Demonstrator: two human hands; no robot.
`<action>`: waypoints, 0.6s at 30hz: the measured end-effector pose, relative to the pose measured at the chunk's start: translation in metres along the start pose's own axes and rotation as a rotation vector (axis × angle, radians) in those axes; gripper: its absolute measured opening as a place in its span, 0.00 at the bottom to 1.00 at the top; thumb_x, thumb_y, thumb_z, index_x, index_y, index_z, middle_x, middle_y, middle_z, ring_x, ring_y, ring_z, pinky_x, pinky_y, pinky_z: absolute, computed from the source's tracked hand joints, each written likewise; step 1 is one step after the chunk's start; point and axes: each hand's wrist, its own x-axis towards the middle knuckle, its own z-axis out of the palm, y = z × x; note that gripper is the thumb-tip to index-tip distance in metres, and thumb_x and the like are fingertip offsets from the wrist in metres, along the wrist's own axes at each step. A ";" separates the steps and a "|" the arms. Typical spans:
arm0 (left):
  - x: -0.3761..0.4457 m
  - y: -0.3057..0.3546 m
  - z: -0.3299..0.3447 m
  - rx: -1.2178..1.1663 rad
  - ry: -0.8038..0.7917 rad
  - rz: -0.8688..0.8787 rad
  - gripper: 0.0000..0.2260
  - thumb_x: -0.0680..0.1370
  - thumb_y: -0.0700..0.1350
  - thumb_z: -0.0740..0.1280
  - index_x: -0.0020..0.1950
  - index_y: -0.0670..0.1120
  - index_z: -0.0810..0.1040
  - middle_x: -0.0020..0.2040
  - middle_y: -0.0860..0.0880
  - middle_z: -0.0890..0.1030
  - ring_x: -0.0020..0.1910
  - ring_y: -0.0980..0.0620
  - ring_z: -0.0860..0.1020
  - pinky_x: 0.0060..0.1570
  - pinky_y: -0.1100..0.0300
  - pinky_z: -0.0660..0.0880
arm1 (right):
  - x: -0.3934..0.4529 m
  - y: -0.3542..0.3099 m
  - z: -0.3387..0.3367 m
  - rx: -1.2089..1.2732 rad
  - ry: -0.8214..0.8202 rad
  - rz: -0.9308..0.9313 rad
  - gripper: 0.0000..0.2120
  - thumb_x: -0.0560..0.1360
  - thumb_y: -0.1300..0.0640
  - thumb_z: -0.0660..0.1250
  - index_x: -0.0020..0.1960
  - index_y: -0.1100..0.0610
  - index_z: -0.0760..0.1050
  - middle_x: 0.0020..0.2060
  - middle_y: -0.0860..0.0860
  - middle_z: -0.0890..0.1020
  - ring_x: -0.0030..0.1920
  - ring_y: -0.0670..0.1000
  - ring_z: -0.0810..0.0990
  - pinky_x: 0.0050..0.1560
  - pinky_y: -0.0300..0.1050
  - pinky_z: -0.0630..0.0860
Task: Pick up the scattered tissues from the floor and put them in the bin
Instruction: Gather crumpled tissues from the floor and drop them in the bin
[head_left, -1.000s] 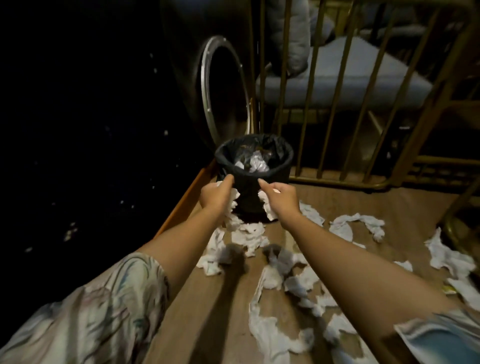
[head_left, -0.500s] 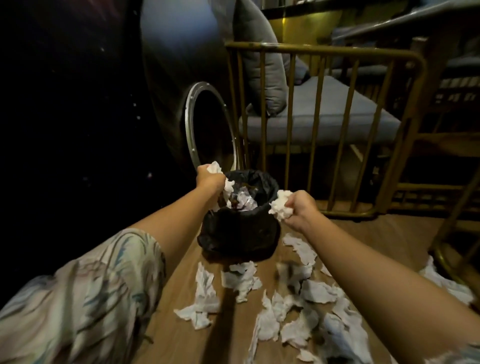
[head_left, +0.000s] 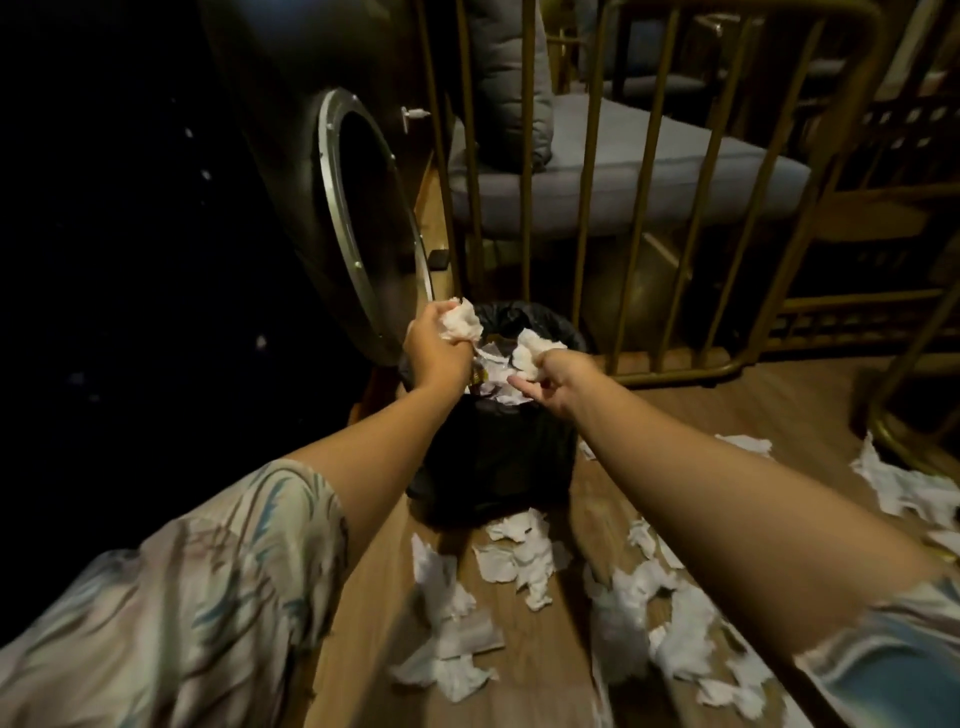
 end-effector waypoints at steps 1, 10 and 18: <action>0.003 -0.003 0.003 -0.038 -0.012 0.003 0.15 0.74 0.34 0.68 0.57 0.48 0.78 0.56 0.45 0.79 0.54 0.49 0.78 0.55 0.52 0.78 | -0.001 0.001 0.004 -0.014 -0.006 0.010 0.18 0.80 0.69 0.57 0.69 0.64 0.68 0.63 0.60 0.75 0.56 0.60 0.77 0.30 0.50 0.81; 0.013 -0.058 0.028 0.299 -0.244 0.103 0.33 0.68 0.47 0.77 0.71 0.45 0.70 0.64 0.43 0.76 0.67 0.43 0.70 0.69 0.51 0.68 | -0.010 0.032 -0.008 -0.076 0.014 -0.120 0.06 0.81 0.61 0.59 0.47 0.60 0.72 0.37 0.55 0.78 0.32 0.48 0.80 0.30 0.40 0.76; -0.064 -0.129 -0.008 0.209 0.005 0.304 0.22 0.76 0.55 0.68 0.64 0.44 0.71 0.74 0.42 0.62 0.75 0.45 0.58 0.72 0.56 0.55 | 0.008 0.120 -0.070 -0.385 0.231 -0.237 0.10 0.81 0.55 0.59 0.49 0.59 0.76 0.31 0.51 0.77 0.30 0.48 0.75 0.35 0.46 0.75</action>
